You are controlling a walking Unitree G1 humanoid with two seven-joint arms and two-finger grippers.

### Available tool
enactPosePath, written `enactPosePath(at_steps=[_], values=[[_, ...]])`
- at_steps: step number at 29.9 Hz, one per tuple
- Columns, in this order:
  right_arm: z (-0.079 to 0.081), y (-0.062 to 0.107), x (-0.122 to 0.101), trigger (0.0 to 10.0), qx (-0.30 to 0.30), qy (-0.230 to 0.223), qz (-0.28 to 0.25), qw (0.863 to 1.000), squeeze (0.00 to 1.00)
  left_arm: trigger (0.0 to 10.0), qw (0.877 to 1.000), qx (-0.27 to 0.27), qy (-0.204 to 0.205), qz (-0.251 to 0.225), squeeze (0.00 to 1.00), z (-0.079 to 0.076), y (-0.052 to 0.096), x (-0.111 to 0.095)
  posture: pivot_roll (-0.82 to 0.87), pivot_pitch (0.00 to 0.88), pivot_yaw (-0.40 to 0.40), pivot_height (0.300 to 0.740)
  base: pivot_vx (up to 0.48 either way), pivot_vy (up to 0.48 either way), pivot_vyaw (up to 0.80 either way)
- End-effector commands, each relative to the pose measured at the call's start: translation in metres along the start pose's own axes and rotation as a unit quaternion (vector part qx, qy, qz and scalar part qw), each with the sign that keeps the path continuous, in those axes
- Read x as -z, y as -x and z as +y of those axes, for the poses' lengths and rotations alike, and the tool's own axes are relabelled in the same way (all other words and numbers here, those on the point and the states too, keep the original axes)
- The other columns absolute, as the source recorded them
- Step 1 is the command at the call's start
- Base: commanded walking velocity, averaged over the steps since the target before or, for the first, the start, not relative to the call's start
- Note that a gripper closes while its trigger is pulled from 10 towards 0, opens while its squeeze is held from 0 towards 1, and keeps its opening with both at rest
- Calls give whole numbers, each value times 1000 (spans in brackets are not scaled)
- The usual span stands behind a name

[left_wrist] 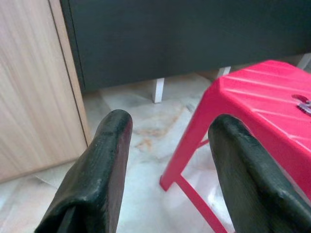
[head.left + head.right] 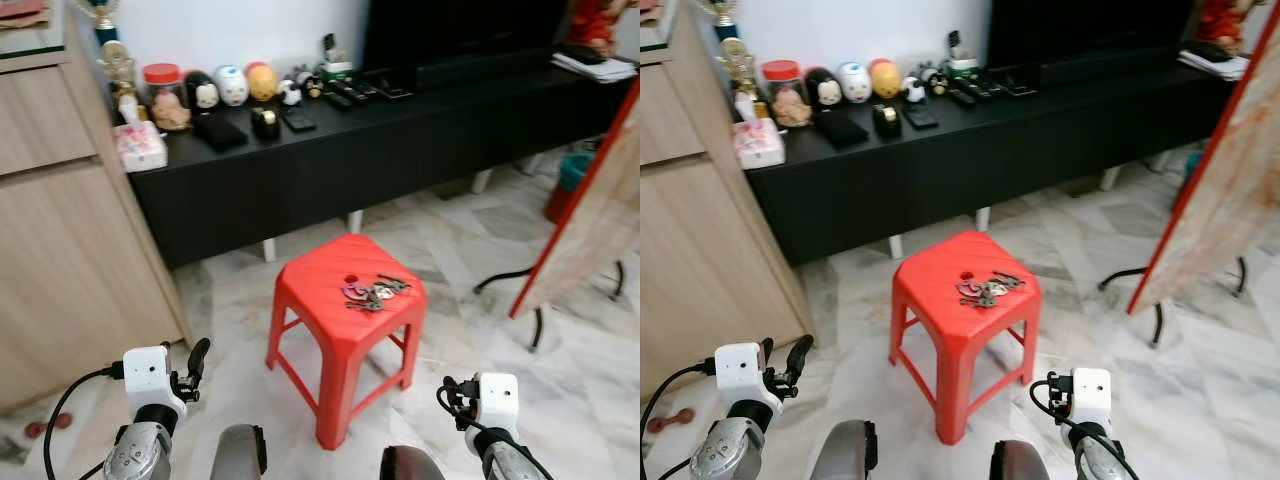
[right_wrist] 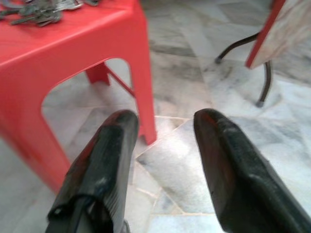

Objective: Hang keys on a hook

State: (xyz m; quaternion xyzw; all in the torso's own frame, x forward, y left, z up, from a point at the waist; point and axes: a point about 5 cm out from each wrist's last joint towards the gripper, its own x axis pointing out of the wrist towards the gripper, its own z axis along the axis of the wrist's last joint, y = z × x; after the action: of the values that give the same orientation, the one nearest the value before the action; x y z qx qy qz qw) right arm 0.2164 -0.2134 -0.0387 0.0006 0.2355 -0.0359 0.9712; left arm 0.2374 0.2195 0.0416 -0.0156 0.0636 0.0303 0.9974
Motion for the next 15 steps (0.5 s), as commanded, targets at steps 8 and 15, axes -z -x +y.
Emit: enactPosePath(at_steps=[8, 15], values=[[4, -5, -6, 10000, 2, -17, -9, 1000, 0, 10000, 1000, 0, -9, -2, 0, 1, -1, -2, -5, 0, -66, 612, 239, 0, 295], [5, -6, -8, 10000, -2, -10, -14, 1000, 0, 10000, 1000, 1, -12, -2, 0, 1, -3, -3, -4, 0, -64, 612, 333, 0, 0]])
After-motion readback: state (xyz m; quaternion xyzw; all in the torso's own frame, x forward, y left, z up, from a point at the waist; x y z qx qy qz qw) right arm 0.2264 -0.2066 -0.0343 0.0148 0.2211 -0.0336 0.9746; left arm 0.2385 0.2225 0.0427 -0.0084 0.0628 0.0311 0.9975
